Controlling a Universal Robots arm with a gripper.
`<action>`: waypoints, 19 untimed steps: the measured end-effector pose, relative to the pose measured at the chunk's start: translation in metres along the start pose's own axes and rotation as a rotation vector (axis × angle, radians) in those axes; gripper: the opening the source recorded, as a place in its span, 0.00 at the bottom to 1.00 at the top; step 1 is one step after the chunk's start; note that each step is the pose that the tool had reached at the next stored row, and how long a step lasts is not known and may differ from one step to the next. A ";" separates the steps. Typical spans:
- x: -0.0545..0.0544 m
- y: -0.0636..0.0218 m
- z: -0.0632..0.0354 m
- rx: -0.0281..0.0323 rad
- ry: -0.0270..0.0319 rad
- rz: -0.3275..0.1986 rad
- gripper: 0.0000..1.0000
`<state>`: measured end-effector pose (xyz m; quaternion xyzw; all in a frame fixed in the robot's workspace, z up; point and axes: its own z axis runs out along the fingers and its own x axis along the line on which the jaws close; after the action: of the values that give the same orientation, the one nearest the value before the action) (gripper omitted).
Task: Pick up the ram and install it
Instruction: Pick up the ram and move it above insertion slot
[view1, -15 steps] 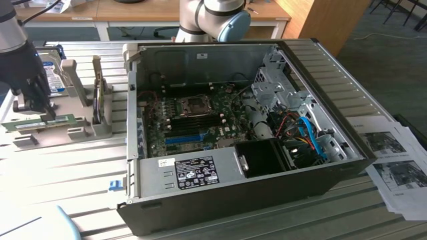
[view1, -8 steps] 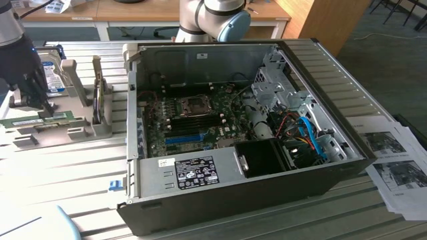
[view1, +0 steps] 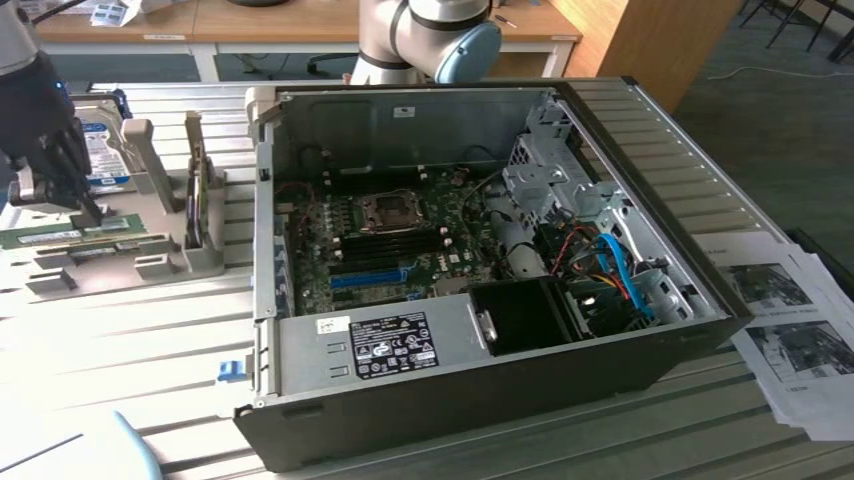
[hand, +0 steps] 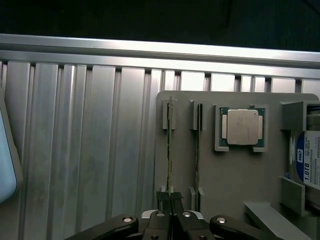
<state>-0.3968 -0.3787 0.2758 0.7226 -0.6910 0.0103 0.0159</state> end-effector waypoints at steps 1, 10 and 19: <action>0.000 0.0000 -0.0017 0.0000 0.0000 0.000 0.11; 0.001 0.0002 -0.0161 -0.0002 0.0000 0.002 0.11; 0.001 0.0003 -0.0302 -0.0002 0.0000 0.004 0.11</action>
<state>-0.3969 -0.3787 0.3060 0.7213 -0.6923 0.0102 0.0159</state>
